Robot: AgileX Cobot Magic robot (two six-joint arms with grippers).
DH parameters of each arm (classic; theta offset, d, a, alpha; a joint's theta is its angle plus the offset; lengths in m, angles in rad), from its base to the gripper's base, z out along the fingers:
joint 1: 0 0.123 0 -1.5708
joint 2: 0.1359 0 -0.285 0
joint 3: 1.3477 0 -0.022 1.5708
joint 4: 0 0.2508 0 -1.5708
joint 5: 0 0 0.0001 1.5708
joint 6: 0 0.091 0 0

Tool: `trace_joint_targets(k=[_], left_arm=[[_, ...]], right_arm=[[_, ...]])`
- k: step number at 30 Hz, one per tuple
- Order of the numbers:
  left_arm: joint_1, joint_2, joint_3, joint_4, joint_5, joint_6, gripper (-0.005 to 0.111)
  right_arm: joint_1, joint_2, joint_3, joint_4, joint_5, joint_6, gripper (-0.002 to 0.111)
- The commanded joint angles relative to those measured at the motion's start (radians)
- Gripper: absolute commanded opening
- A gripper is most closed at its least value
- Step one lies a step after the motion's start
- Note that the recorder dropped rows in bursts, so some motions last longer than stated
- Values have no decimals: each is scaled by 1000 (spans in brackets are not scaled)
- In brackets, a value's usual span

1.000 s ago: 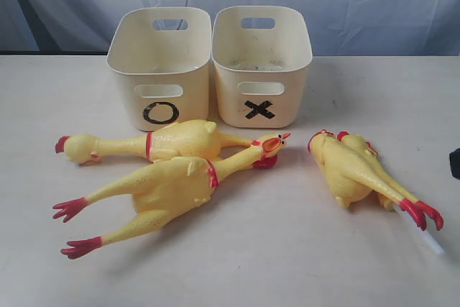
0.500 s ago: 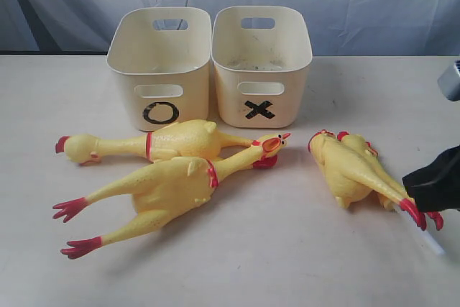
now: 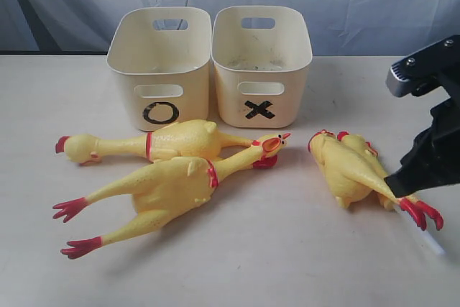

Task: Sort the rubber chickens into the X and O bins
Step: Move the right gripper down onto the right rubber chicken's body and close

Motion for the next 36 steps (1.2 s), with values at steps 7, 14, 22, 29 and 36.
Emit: trace_joint_targets(k=[7,14,22,29,36], left_arm=[[0,-5,2,1,-7,-4,0],[0,-5,2,1,-7,-4,0],[0,-5,2,1,-7,-4,0],[0,-5,2,1,-7,-4,0],[0,-5,2,1,-7,-4,0]], right_arm=[[110,79,-28,-99,14,30,56],[111,155,-28,-113,-43,50,56],[111,225,-28,-188,-84,72,64],[111,290,-28,-293,-125,166,64],[111,355,-28,-300,-162,178,64]])
